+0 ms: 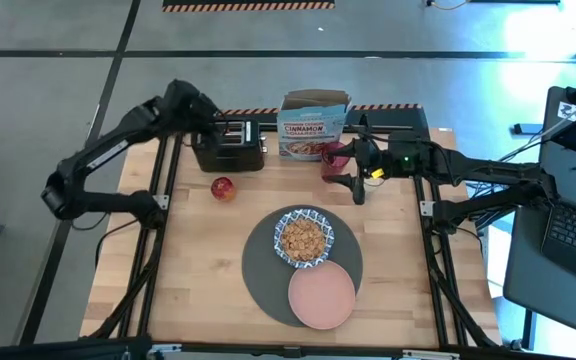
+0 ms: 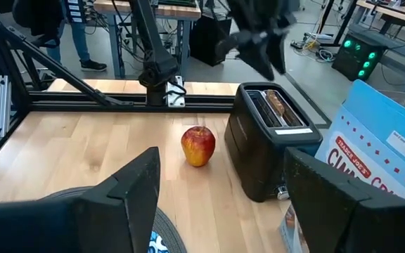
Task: Arrange a breakfast setting
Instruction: Put the bread on the pink plate
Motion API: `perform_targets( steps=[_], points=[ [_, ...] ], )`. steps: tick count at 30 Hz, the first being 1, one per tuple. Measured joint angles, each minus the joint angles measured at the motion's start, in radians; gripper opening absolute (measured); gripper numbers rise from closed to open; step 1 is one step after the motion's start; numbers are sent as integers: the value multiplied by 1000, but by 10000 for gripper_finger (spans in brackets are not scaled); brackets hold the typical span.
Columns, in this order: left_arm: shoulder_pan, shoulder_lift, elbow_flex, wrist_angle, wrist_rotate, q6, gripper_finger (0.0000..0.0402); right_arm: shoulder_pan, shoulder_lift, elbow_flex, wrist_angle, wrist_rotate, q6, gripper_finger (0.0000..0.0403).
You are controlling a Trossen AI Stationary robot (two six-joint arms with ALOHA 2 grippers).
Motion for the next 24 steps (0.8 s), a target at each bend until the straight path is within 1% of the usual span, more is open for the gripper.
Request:
perform_targets(
  steps=[2, 6, 11, 17, 21, 24],
  points=[
    [64, 52, 22, -47, 75, 64, 174, 0, 0, 0, 4, 0, -1, 248],
    [114, 164, 74, -131, 81, 160, 174, 0, 0, 0, 19, 0, -3, 248],
    [171, 245, 175, -222, 100, 241, 174, 0, 0, 0, 21, 0, -3, 248],
    [176, 303, 246, -269, 108, 270, 174, 0, 0, 0, 21, -1, -4, 248],
    [188, 321, 250, -331, 144, 321, 174, 0, 0, 0, 20, -1, -11, 248],
    [187, 341, 251, -370, 122, 360, 174, 0, 0, 0, 21, -3, -11, 248]
  ],
)
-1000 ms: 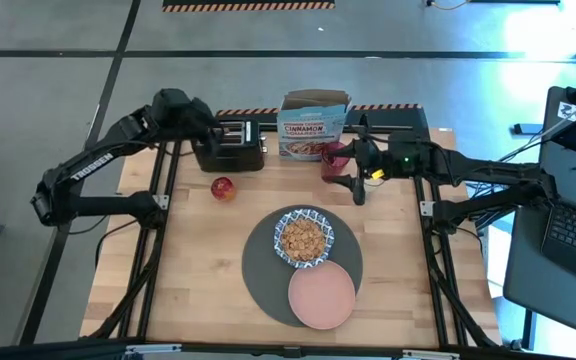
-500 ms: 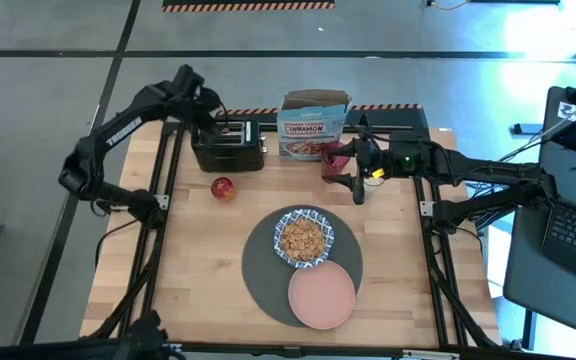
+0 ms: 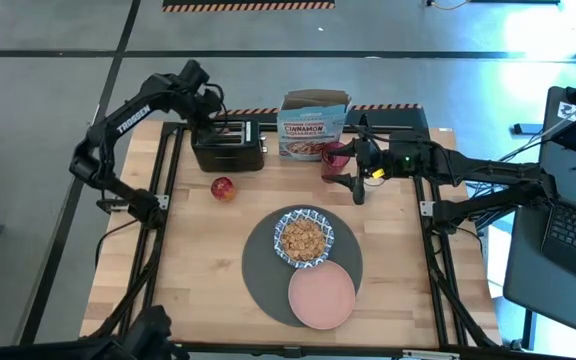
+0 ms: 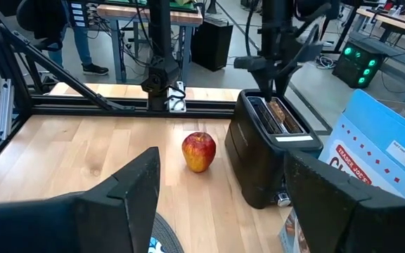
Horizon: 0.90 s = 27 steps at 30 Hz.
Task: Arrange a breakfast setting
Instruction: Put the bread on the pink plate
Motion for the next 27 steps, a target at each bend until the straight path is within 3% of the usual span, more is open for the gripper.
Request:
perform_targets(
  steps=[14, 27],
  points=[
    [3, 68, 0, 0, -27, 13, 167, 0, 0, 0, 1, -1, 0, 248],
    [22, 75, 1, 5, 39, -13, 40, 0, 0, 0, 0, -1, 0, 248]
  ],
)
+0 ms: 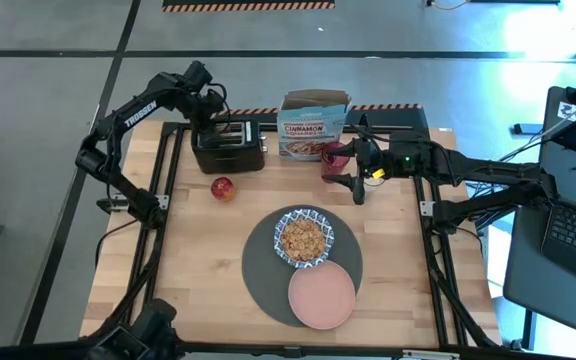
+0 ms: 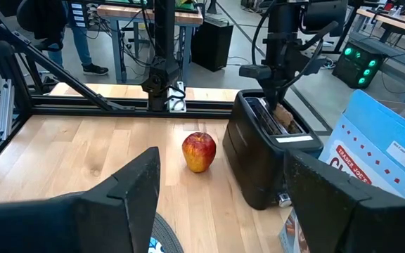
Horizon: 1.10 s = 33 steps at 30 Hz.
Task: Arrange a breakfast setting
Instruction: Put the bread on the pink plate
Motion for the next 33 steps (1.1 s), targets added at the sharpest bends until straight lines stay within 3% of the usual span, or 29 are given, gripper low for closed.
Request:
perform_targets(
  steps=[14, 33],
  points=[
    [-3, -28, -2, -25, -26, -5, 31, 0, 0, 0, -1, 0, -19, 248],
    [-56, -178, -1, -22, -74, 84, 27, 0, 0, 0, -1, 0, -52, 248]
  ],
)
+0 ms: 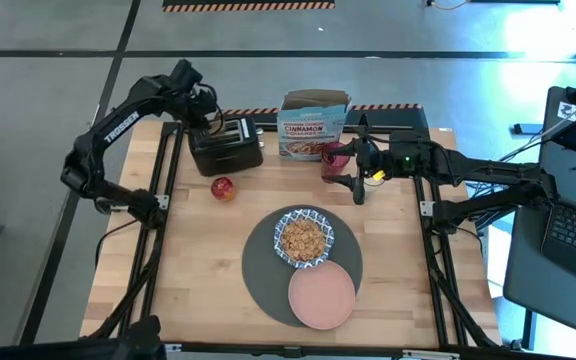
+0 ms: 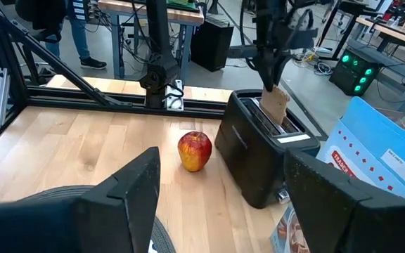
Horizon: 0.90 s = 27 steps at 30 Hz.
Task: Arrange a breakfast setting
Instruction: Put the bread on the pink plate
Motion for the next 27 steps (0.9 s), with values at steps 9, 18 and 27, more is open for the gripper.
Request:
perform_targets(
  steps=[9, 18, 27],
  points=[
    [-99, -112, 0, -7, -75, -22, 27, 0, 0, 0, 0, 0, 0, 248],
    [-223, -223, 96, -3, 164, -287, 27, 0, 0, 0, 0, 0, -10, 248],
    [-459, -223, 151, 263, 717, -663, 26, 0, -24, 1, -3, -26, -62, 248]
  ],
)
